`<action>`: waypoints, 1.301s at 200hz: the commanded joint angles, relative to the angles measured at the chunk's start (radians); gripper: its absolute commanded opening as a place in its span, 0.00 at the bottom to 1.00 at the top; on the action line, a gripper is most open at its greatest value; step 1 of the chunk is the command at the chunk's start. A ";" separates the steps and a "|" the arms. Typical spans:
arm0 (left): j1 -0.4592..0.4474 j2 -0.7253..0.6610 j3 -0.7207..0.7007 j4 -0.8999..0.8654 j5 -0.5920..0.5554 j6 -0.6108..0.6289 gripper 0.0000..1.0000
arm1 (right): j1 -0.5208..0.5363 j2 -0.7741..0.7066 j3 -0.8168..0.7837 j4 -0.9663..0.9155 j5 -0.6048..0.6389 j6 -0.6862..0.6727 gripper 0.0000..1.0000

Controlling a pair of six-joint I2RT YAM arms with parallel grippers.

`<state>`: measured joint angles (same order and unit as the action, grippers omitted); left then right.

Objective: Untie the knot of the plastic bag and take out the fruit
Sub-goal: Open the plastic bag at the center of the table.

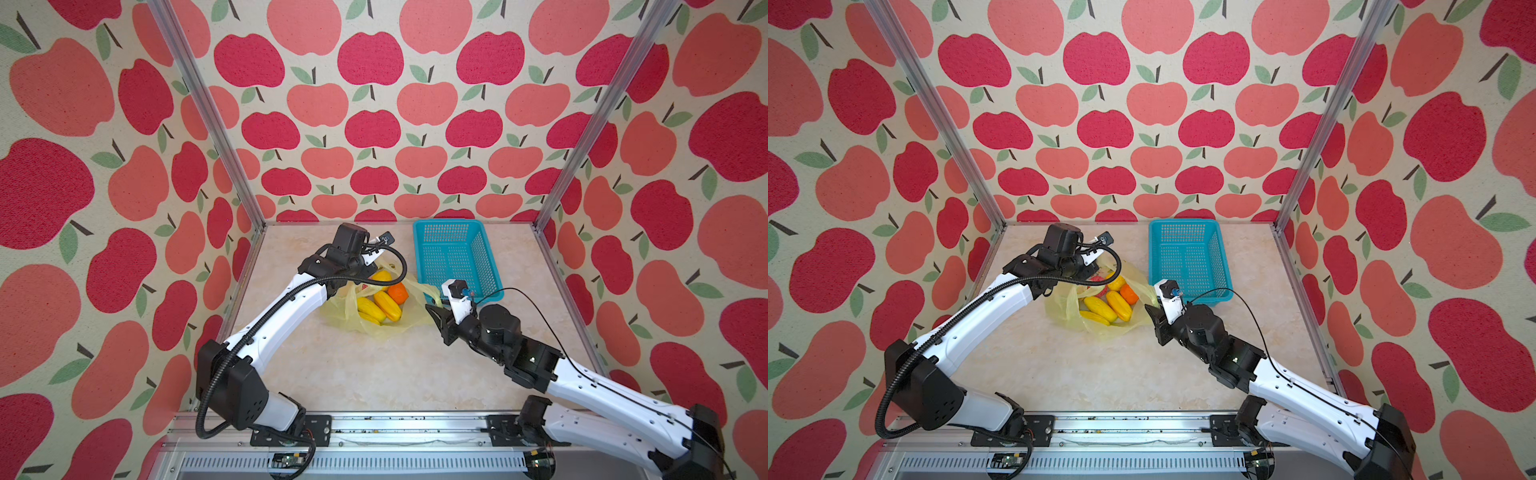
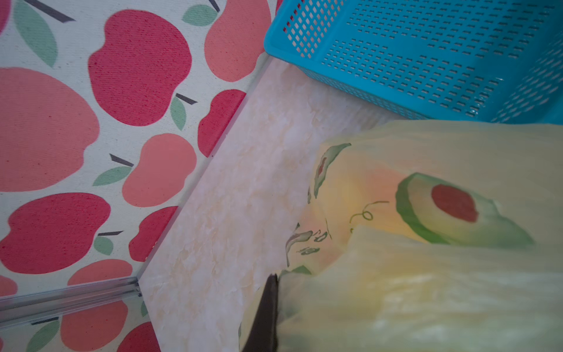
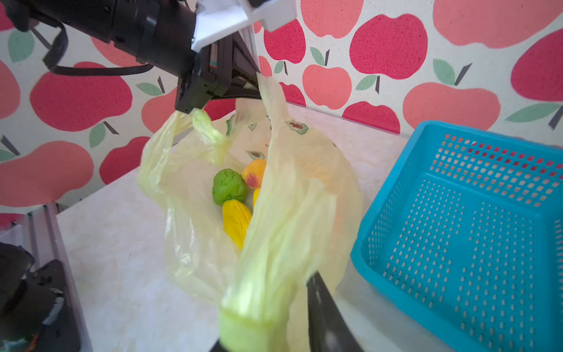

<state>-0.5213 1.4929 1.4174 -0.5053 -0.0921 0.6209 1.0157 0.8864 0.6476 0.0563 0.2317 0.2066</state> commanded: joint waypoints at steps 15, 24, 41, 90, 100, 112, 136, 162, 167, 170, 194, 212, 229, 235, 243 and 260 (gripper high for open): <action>-0.009 0.066 0.207 -0.018 -0.078 0.050 0.00 | 0.006 -0.011 0.020 -0.016 0.029 -0.013 0.61; -0.012 0.079 0.241 -0.012 -0.103 0.057 0.00 | 0.007 -0.003 0.021 -0.015 0.031 -0.012 0.70; -0.021 0.094 0.294 -0.007 -0.153 0.072 0.00 | 0.007 0.012 0.027 -0.018 0.032 -0.012 0.81; -0.140 0.045 0.311 0.056 -0.304 0.171 0.00 | 0.007 0.051 0.053 -0.023 0.016 -0.013 0.99; -0.173 0.025 0.292 0.069 -0.329 0.177 0.00 | 0.007 0.052 0.054 -0.022 0.008 -0.013 0.99; -0.222 -0.005 0.254 0.092 -0.368 0.172 0.00 | 0.007 0.053 0.051 -0.023 0.001 -0.013 0.99; -0.304 -0.087 0.108 0.136 -0.461 0.101 0.00 | 0.007 0.043 0.038 -0.022 -0.010 -0.013 0.99; -0.390 -0.195 -0.112 0.190 -0.571 -0.006 0.00 | 0.008 0.033 0.023 -0.016 -0.008 -0.017 0.99; -0.404 -0.215 -0.155 0.192 -0.594 -0.030 0.00 | 0.008 0.033 0.023 -0.015 -0.010 -0.017 0.99; -0.415 -0.227 -0.176 0.190 -0.607 -0.045 0.00 | 0.008 0.035 0.022 -0.014 -0.010 -0.016 0.99; -0.479 -0.321 -0.304 0.138 -0.687 -0.160 0.00 | 0.008 0.058 0.026 0.011 -0.027 -0.011 0.99; -0.507 -0.390 -0.361 0.059 -0.681 -0.268 0.00 | 0.007 0.105 0.040 0.040 -0.025 -0.009 0.99; -0.516 -0.454 -0.413 0.043 -0.658 -0.316 0.00 | 0.002 0.171 0.067 0.070 0.015 -0.019 0.99; -0.516 -0.474 -0.431 0.049 -0.650 -0.319 0.00 | -0.007 0.198 0.079 0.081 0.015 -0.026 0.99; -0.516 -0.490 -0.448 0.060 -0.643 -0.320 0.00 | -0.028 0.236 0.100 0.092 -0.001 -0.034 0.99; -0.515 -0.505 -0.464 0.062 -0.639 -0.331 0.00 | -0.074 0.320 0.163 0.088 -0.035 -0.037 0.99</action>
<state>-1.0321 1.0119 0.9791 -0.4343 -0.7113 0.3672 0.9924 1.1267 0.7151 0.1036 0.2173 0.1909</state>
